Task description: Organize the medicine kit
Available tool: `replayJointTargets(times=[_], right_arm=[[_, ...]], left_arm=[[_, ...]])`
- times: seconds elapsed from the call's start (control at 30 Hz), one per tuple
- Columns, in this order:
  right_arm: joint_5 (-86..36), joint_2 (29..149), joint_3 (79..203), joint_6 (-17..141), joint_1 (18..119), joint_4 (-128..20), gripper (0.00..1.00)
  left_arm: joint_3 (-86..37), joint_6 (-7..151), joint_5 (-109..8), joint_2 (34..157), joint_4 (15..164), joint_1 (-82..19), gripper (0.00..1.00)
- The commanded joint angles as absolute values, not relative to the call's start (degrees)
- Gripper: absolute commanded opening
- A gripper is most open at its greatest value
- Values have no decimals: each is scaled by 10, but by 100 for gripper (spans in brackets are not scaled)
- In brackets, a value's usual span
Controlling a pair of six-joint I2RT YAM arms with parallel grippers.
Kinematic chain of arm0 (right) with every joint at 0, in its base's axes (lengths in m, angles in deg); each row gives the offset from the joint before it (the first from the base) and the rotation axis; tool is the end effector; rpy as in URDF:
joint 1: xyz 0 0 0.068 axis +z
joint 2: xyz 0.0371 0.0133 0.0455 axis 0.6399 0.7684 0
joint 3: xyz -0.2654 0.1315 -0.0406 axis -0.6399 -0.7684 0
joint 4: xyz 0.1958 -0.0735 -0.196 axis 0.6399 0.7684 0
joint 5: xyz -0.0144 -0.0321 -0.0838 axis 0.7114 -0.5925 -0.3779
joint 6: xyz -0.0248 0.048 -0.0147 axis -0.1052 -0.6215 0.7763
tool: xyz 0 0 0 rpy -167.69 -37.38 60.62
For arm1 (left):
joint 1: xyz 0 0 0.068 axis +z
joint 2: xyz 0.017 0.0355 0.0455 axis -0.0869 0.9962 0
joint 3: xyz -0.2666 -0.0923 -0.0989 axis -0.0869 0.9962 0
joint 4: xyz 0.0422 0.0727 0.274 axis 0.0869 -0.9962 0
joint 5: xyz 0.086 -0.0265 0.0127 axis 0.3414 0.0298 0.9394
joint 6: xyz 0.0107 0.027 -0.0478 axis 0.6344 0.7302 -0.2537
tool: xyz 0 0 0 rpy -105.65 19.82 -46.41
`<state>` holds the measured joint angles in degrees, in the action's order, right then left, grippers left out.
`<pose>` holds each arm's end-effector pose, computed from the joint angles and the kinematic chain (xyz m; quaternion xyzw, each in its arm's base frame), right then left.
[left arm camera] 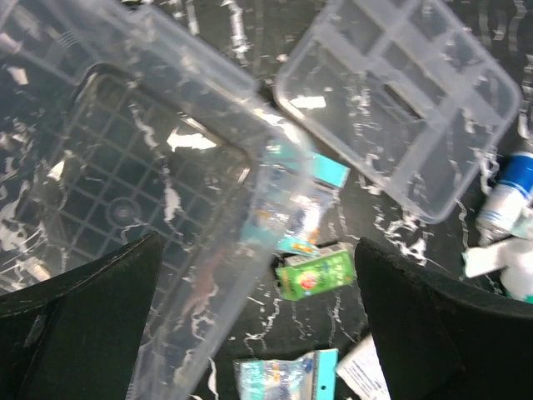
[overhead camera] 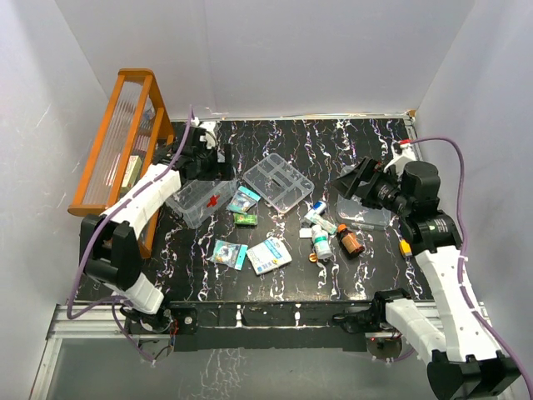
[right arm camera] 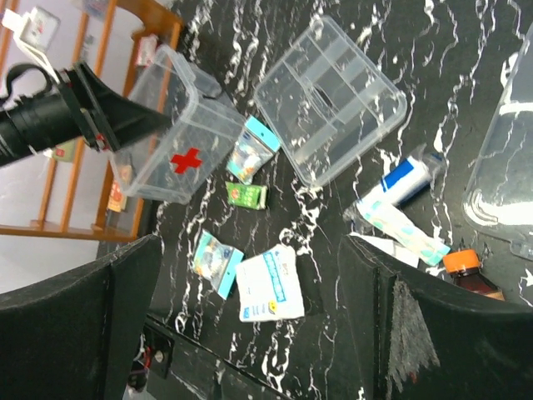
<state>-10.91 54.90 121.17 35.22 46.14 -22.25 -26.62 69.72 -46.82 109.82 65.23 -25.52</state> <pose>0.1778 0.0345 0.3836 0.0912 0.8233 0.3340 0.4499 0.3606 -0.1384 0.3196 0.0722 0.8954 -0.1626 0.4082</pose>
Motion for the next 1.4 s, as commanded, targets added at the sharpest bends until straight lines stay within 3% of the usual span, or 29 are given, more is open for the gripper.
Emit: replayJointTargets(times=[0.0,0.1,0.2,0.63,1.03,1.37], right_arm=[[-89,563,1185,383,459,-255,86],[-91,562,1166,383,459,-260,86],[-91,561,1156,384,459,-258,86],[-105,578,1125,371,459,-258,85],[-77,664,1127,404,460,-286,81],[-128,677,1086,427,472,-243,77]], left_arm=[[-292,704,-471,1111,663,-231,99],[-303,725,-504,1141,647,-230,98],[-310,747,-548,1159,626,-230,89],[-266,808,-712,1132,595,-231,76],[-265,827,-794,1145,578,-299,73],[-267,884,-827,1149,542,-318,73]])
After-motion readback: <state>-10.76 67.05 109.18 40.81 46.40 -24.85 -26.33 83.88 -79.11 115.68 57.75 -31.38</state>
